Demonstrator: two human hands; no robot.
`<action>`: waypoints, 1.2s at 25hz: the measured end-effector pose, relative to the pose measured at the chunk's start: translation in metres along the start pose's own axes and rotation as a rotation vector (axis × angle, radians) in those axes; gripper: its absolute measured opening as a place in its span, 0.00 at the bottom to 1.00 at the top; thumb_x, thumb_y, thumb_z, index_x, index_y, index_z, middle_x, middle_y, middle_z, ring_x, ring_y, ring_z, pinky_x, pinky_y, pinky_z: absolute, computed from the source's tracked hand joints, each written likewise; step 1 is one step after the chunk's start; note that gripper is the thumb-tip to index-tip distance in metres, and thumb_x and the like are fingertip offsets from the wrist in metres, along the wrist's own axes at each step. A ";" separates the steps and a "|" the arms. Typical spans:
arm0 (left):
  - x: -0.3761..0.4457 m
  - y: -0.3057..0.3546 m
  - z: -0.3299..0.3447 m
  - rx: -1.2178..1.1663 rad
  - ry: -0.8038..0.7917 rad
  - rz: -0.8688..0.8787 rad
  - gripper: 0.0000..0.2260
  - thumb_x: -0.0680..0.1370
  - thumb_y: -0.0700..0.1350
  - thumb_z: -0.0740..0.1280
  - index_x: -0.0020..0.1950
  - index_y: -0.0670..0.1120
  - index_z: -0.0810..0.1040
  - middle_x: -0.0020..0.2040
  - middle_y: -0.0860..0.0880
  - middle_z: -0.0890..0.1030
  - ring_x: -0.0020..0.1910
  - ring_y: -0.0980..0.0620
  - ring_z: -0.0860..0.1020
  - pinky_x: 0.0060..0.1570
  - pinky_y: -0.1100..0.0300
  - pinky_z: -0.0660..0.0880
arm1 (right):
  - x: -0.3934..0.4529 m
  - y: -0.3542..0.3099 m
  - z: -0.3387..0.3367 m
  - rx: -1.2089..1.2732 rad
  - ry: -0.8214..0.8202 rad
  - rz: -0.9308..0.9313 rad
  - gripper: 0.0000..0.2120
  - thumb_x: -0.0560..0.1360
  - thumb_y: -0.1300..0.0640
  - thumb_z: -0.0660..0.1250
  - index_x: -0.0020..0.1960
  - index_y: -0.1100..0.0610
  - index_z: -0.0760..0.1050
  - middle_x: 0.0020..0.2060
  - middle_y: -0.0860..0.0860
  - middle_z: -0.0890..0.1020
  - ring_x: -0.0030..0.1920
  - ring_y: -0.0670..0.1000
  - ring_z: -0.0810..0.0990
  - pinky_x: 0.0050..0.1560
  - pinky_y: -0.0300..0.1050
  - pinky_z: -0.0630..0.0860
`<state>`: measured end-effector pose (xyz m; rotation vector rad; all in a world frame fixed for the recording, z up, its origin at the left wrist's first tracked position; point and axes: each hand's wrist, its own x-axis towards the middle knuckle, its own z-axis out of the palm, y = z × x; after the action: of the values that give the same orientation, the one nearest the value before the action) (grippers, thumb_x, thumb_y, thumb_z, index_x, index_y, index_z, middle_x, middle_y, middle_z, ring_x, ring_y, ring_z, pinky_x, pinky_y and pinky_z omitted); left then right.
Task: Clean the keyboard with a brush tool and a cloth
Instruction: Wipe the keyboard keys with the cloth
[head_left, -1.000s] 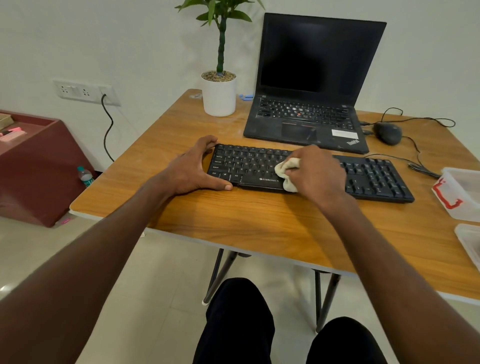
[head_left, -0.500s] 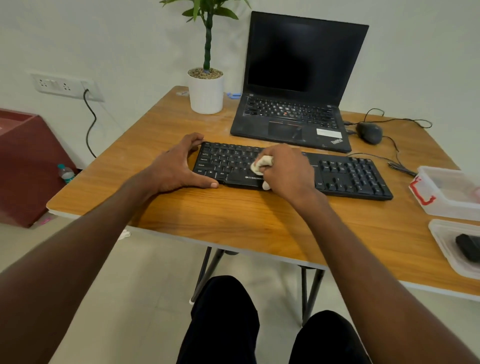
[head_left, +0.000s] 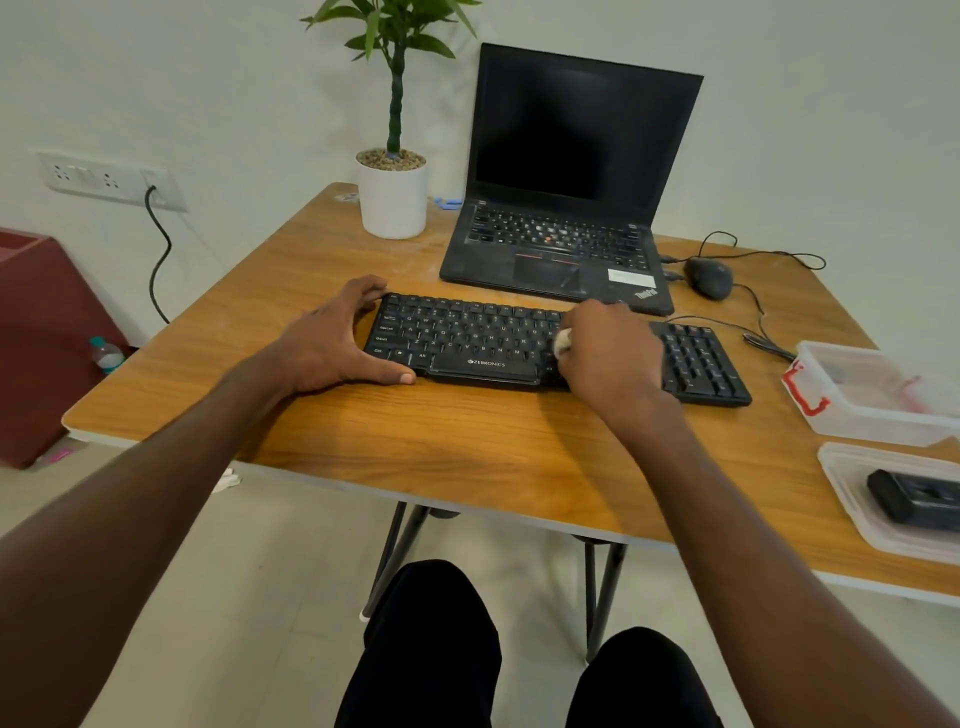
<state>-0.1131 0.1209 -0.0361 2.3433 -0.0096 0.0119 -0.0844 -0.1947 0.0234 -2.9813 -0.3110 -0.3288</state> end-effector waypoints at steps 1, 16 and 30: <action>0.000 0.000 0.000 -0.004 0.001 -0.001 0.63 0.52 0.76 0.81 0.81 0.61 0.56 0.81 0.54 0.67 0.79 0.51 0.66 0.79 0.43 0.63 | -0.001 -0.008 0.004 0.098 -0.009 -0.063 0.09 0.77 0.58 0.74 0.57 0.53 0.83 0.49 0.52 0.84 0.46 0.52 0.80 0.42 0.48 0.75; 0.000 0.002 0.001 -0.060 -0.019 0.003 0.63 0.52 0.74 0.82 0.81 0.61 0.56 0.81 0.55 0.67 0.79 0.52 0.65 0.80 0.44 0.63 | -0.007 0.048 -0.007 0.093 0.018 0.230 0.13 0.76 0.61 0.74 0.61 0.57 0.82 0.54 0.59 0.83 0.53 0.62 0.83 0.45 0.54 0.81; 0.000 -0.001 0.002 0.031 0.016 0.021 0.63 0.52 0.77 0.80 0.81 0.61 0.55 0.81 0.55 0.68 0.77 0.52 0.68 0.79 0.42 0.64 | -0.018 -0.082 0.006 0.202 -0.052 -0.161 0.14 0.77 0.61 0.72 0.62 0.54 0.79 0.59 0.53 0.80 0.53 0.55 0.81 0.49 0.49 0.79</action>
<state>-0.1132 0.1205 -0.0380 2.3738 -0.0265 0.0412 -0.1183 -0.1176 0.0215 -2.7756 -0.5565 -0.2204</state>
